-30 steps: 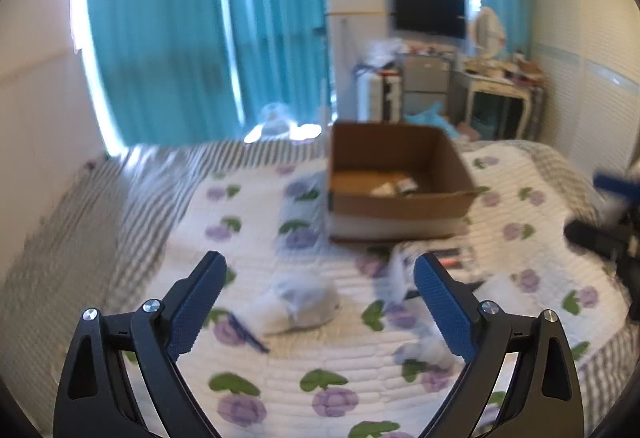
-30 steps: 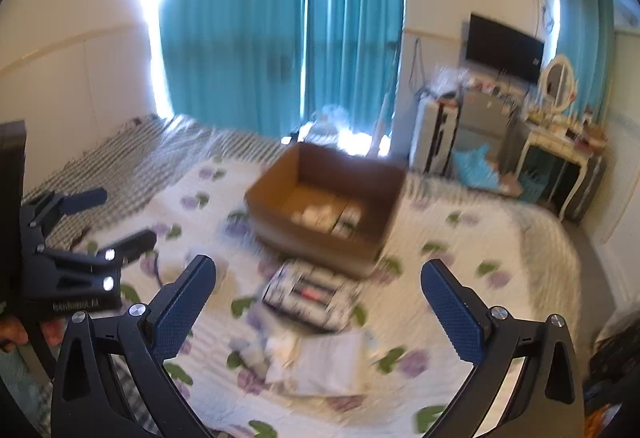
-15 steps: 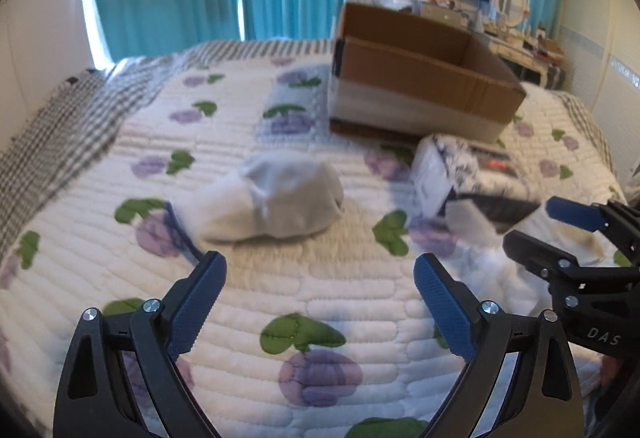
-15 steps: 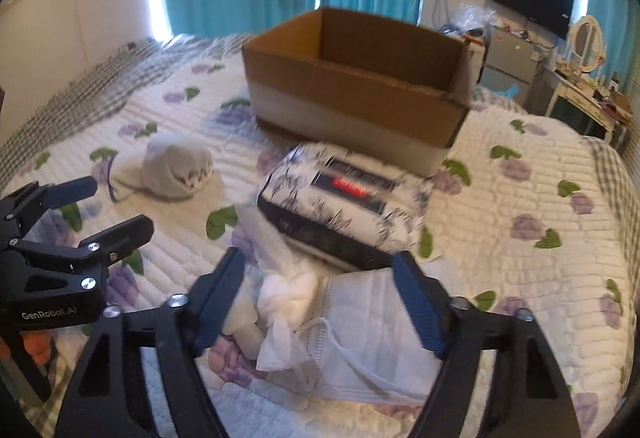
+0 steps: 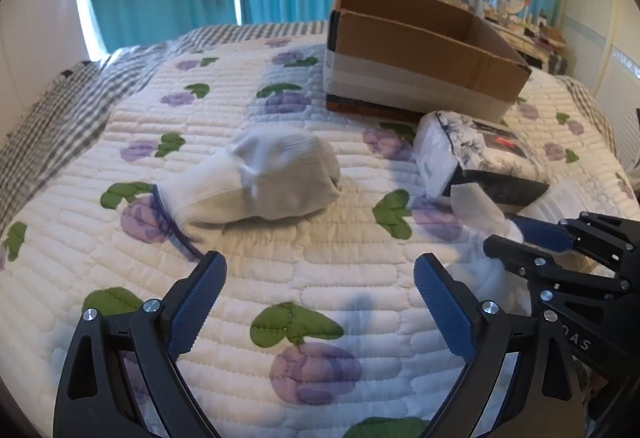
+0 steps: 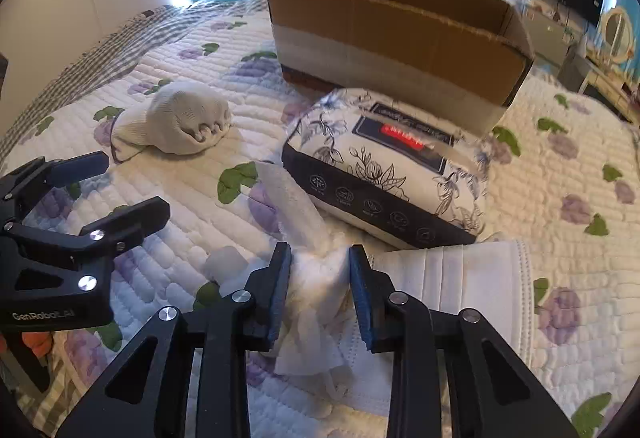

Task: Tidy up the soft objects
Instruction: 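Grasp the white sock ball with the left tool while the right grasps white tissue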

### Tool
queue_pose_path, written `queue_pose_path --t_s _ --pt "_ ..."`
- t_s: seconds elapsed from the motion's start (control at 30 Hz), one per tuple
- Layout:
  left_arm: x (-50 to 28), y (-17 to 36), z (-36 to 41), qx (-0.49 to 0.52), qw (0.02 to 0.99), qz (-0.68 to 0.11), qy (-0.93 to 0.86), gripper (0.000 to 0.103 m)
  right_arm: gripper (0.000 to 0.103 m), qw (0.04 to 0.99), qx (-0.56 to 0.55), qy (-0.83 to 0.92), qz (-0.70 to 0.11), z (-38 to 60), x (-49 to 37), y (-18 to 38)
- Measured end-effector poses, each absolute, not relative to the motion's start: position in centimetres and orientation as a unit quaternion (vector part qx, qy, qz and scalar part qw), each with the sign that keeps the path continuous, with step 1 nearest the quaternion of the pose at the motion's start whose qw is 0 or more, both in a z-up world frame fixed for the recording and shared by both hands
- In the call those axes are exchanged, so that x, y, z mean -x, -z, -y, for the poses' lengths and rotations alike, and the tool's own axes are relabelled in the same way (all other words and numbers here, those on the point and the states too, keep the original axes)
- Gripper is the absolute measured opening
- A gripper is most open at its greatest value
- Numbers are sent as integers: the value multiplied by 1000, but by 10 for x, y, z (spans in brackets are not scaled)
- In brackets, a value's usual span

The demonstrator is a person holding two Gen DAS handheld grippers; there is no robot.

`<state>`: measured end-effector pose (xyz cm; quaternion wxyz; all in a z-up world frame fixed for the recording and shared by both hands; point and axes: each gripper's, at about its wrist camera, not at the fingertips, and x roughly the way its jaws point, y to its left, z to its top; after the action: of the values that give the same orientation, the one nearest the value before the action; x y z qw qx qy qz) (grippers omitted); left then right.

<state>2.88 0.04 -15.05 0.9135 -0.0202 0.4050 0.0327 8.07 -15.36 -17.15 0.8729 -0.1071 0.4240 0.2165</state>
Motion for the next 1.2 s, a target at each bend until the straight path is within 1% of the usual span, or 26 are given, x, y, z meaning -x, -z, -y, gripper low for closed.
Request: queue_pose_path --t_s 0.2,0.4,0.5,0.63,0.83,0.9,0.97,1.0,1.03,1.1,1.13,1.2 --pt "-21 139 8 3 918 -394 -39 96 28 891 58 -224 -391 169 -61 137" --pt "-18 129 31 12 919 -395 -2 96 28 909 67 -192 -364 189 -46 101" --pt "-23 133 49 4 914 -404 22 95 28 912 69 -174 -364 202 -44 98" --pt "-33 146 65 20 902 -429 51 94 28 912 63 -159 -372 216 -48 106" --pt "-43 169 79 13 887 -457 66 94 28 908 45 -163 -383 231 -53 115" --pt "-45 172 80 15 885 -460 70 88 28 907 39 -163 -387 232 -55 118" --pt "-46 175 81 13 884 -461 75 70 28 906 35 -164 -390 233 -57 120" --pt "-46 177 81 10 882 -464 77 65 29 905 35 -165 -391 232 -58 121" --pt "-46 177 82 9 881 -465 81 53 29 904 36 -166 -392 231 -58 122" --pt "-43 177 84 0 880 -466 90 49 29 903 39 -167 -393 229 -58 121" --pt "-41 176 86 -8 881 -464 91 44 29 904 42 -168 -391 228 -57 120" --pt "-36 173 87 -11 880 -464 103 43 29 906 44 -169 -386 226 -55 117"
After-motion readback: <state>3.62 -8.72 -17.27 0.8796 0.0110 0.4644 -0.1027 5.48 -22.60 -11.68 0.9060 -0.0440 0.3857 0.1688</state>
